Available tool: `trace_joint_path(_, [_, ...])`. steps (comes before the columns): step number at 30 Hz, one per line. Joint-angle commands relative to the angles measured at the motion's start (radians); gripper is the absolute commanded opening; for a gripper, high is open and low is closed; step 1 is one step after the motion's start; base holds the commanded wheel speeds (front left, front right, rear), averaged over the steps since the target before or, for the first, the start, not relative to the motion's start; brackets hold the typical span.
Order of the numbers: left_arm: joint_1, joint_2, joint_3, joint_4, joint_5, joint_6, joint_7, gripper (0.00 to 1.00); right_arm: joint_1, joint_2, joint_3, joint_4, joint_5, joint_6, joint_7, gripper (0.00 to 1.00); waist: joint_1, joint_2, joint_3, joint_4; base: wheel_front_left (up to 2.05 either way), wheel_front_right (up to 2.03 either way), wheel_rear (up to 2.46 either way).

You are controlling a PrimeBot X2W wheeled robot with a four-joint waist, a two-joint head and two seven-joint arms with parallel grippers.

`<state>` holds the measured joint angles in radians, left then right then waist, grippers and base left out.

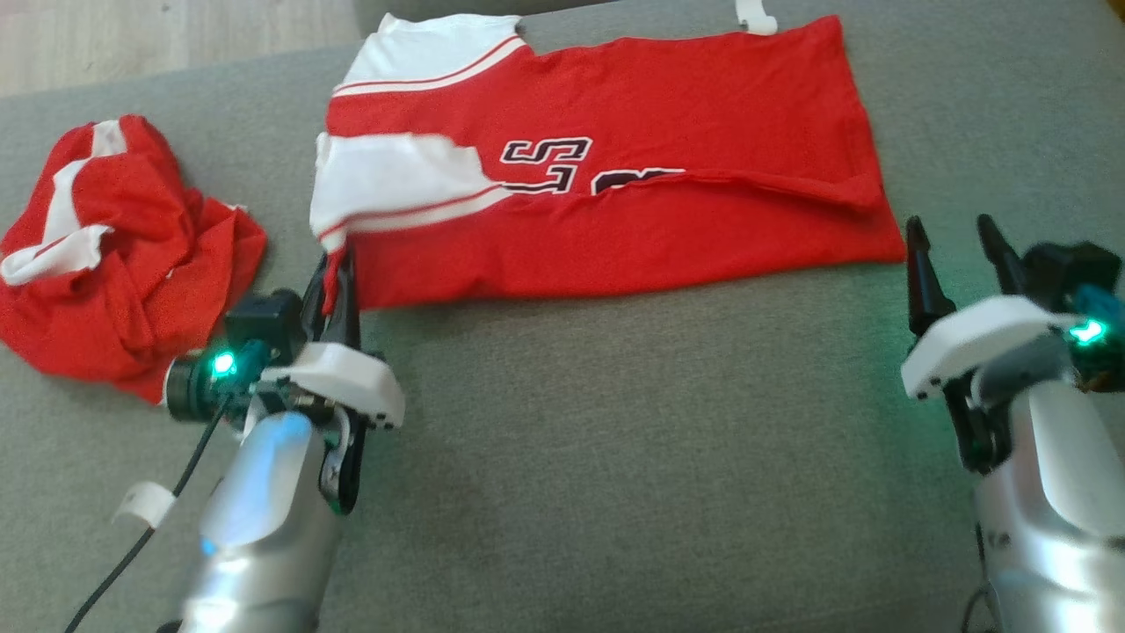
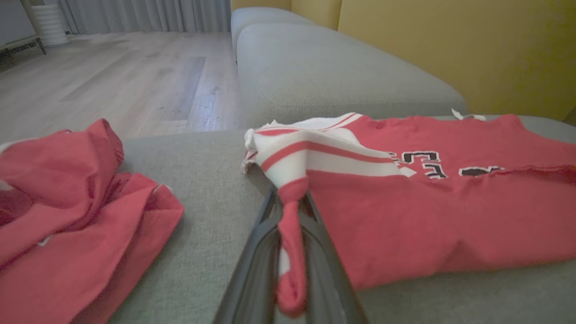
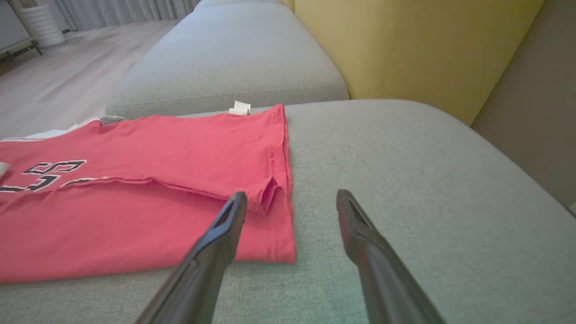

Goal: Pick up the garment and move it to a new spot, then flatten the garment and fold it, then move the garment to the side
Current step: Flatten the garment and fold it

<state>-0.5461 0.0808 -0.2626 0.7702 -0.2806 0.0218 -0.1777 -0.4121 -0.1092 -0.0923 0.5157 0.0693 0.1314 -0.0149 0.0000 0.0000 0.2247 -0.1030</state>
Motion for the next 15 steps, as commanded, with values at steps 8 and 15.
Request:
trace_joint_path(8, [-0.051,0.010,-0.007,-0.143,0.025,-0.014,-0.069,0.00,-0.169,0.049,-0.102,0.178,-0.083,-0.001,0.183,1.00,0.0000,0.0000,0.020,0.040,0.00,0.00,0.00])
trace_joint_path(15, [-0.059,0.000,-0.038,-0.169,0.029,-0.021,-0.071,0.00,-0.269,0.057,-0.188,0.332,-0.175,-0.001,0.258,1.00,0.0000,0.0000,0.048,0.073,0.00,0.00,0.00])
